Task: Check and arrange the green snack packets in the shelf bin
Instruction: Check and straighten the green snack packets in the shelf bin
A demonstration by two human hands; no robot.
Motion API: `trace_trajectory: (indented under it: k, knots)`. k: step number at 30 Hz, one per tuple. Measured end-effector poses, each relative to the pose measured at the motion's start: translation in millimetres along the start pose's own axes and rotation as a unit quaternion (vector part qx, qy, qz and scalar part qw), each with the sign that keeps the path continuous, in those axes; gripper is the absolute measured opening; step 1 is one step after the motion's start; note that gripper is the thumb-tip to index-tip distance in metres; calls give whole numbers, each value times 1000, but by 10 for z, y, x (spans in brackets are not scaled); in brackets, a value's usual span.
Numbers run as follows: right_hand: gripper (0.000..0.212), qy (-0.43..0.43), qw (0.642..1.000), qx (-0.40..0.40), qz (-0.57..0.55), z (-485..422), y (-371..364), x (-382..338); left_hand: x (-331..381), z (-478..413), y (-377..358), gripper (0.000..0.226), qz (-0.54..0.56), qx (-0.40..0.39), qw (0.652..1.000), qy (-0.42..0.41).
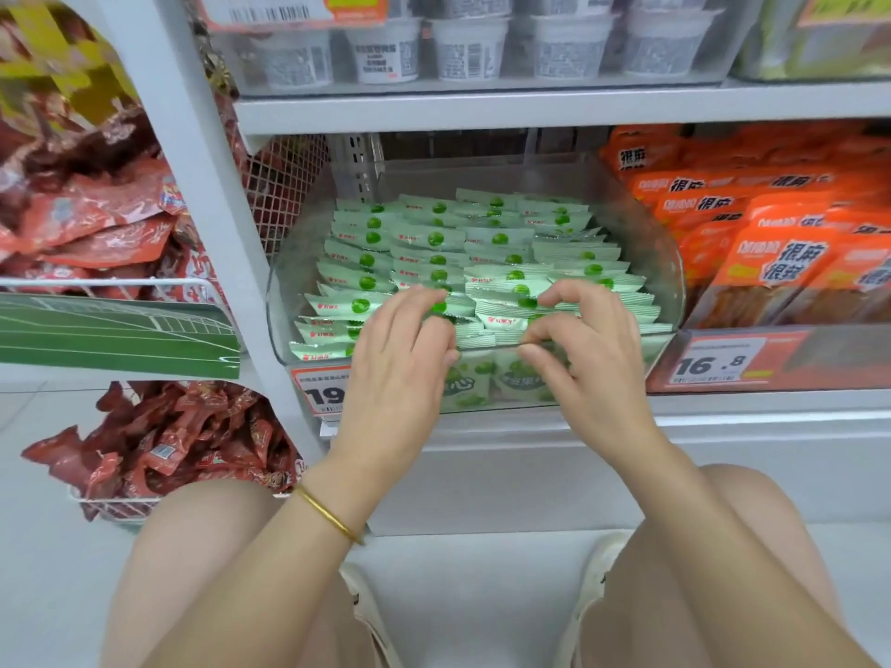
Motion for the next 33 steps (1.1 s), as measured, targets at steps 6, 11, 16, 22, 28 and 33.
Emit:
trace_trajectory:
  k: [6,11,16,22,28,33]
  knots:
    - [22,9,1000,6,10,92,67,-41,38,110,32,13,-6,8,1000,-13]
    - [19,-9,999,-44,13,55,161,-119,42,128,120,17,17,-17,1000,-8]
    - [22,-20,998,-51,-6,-2,218,-137,-76,175,406,20,-15,26,999,13]
    - [16,22,998,-52,7,-98,91,-283,-245,227,438,35,-45,8,997,56]
    - [21,15,998,-58,26,-55,114,-147,-291,221,293,46,-126,-13,991,34]
    - [22,2,999,-35,33,-89,55,-151,-345,140,280,47,-125,1,992,28]
Point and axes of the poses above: each hand's wrist, its own z-axis away from the middle knuckle, its own y-axis out of the back of the hand, x = y × z, the point moved 1 cm from there along -z, towards the middle knuckle, and after that the axes turned 10 degrees about z, right-handed, at the moved point
